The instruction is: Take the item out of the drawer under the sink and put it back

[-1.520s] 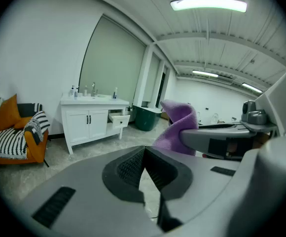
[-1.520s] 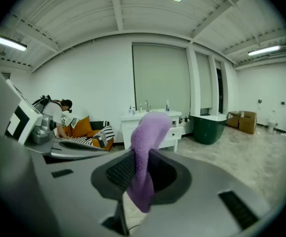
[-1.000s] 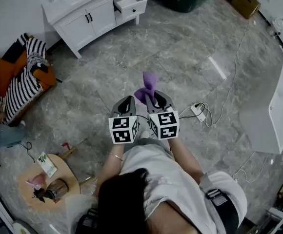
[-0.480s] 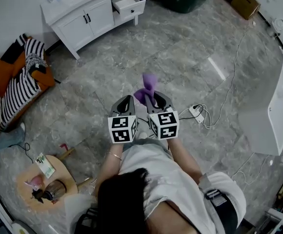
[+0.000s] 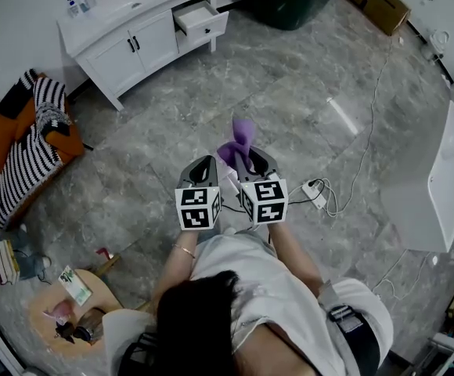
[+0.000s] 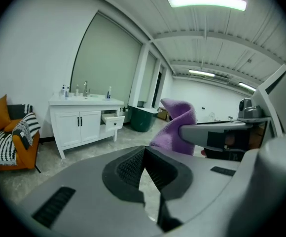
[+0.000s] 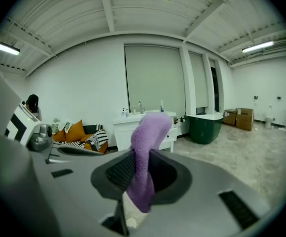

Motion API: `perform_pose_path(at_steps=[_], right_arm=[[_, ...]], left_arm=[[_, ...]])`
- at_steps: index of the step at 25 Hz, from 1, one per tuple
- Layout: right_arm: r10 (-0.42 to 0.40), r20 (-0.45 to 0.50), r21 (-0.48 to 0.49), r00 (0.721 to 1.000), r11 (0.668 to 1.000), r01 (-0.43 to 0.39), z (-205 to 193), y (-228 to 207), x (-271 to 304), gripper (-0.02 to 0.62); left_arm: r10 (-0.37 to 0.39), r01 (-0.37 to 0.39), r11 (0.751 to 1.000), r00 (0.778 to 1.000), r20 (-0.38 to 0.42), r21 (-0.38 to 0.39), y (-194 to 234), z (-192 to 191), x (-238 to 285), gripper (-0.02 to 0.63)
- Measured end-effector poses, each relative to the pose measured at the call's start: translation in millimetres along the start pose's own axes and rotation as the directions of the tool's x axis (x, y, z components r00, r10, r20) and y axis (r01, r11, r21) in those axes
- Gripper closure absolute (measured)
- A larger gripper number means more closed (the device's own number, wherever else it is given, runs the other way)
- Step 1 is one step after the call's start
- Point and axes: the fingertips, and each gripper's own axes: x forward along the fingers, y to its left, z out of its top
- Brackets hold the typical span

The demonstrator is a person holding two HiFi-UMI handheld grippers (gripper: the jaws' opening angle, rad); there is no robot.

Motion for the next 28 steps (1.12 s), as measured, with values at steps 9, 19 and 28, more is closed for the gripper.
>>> perform_pose_path(at_steps=[9,19,28], right_arm=[[-0.007,-0.045,0.002,0.999,1.0,0.008,20,-11,69,0.517],[-0.032,-0.048,0.014,0.998,0.999,0.032,56,-4,149,0.516],[-0.084,-0.028,0.022,0.996,0.996,0.085,77,7,189,0.517]], left_arm=[[-0.035,0.035,0.999,0.999,-0.027,-0.014,37,29,54,0.603],[-0.083,0.081,0.996,0.995,-0.049,-0.046,97,66,104,0.603],[-0.115,0.115,0.993,0.993,-0.026,-0.014,134,99,128,0.603]])
